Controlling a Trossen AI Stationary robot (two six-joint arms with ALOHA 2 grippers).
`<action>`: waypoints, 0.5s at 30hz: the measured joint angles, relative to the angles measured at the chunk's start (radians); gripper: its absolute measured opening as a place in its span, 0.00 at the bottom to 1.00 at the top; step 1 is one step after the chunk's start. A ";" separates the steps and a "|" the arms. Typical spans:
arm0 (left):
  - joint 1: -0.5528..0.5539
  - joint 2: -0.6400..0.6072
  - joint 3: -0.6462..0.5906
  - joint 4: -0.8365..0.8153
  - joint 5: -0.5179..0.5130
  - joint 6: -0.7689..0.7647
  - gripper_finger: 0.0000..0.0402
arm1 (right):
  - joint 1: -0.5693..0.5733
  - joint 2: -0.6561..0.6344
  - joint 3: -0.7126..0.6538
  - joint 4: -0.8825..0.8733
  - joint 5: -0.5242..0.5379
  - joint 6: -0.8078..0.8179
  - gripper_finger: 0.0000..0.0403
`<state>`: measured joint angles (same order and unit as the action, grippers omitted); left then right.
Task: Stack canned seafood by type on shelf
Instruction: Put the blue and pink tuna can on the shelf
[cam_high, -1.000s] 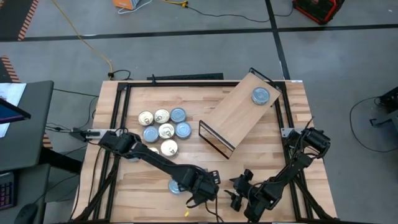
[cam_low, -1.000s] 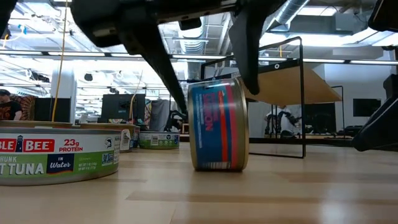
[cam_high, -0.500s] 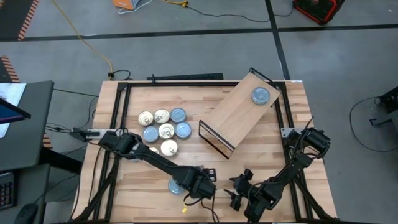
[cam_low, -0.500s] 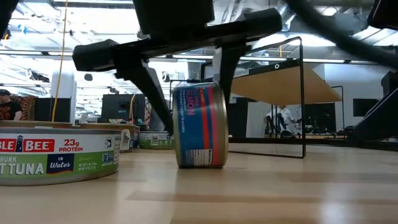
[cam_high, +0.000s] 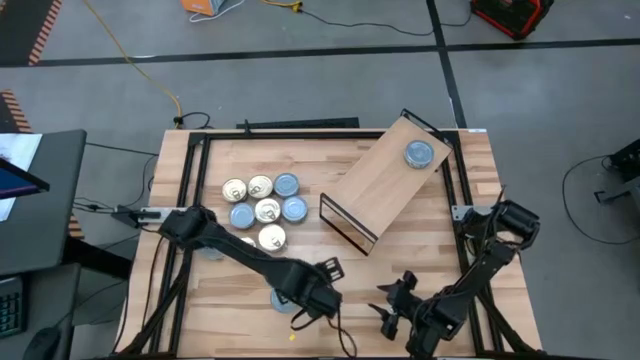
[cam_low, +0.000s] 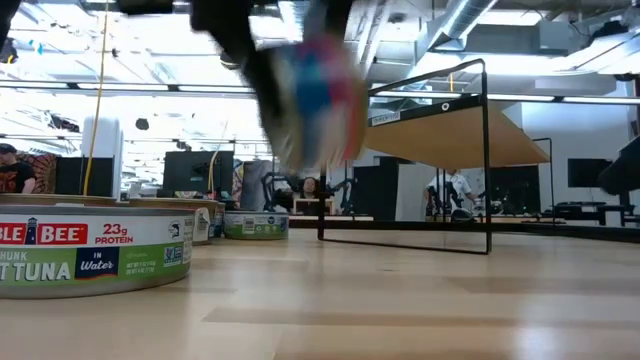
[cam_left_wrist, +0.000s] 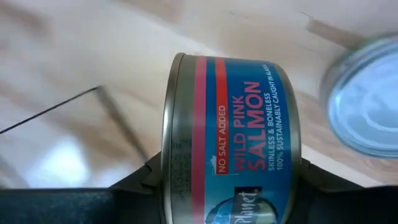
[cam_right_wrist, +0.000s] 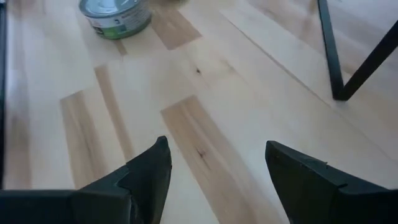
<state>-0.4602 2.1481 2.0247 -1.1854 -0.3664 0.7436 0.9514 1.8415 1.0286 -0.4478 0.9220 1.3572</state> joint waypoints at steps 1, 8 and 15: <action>0.003 -0.023 0.000 0.025 0.001 -0.007 0.43 | 0.003 -0.005 0.000 -0.007 0.003 0.000 0.71; 0.041 -0.200 0.002 0.249 0.071 0.022 0.43 | -0.007 -0.006 -0.023 -0.029 0.016 0.021 0.71; 0.164 -0.252 0.003 0.384 0.135 0.127 0.43 | -0.012 -0.009 -0.033 -0.031 0.020 0.057 0.71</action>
<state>-0.2959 1.8961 2.0277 -0.8009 -0.2318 0.8710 0.9395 1.8326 0.9955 -0.4786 0.9421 1.4139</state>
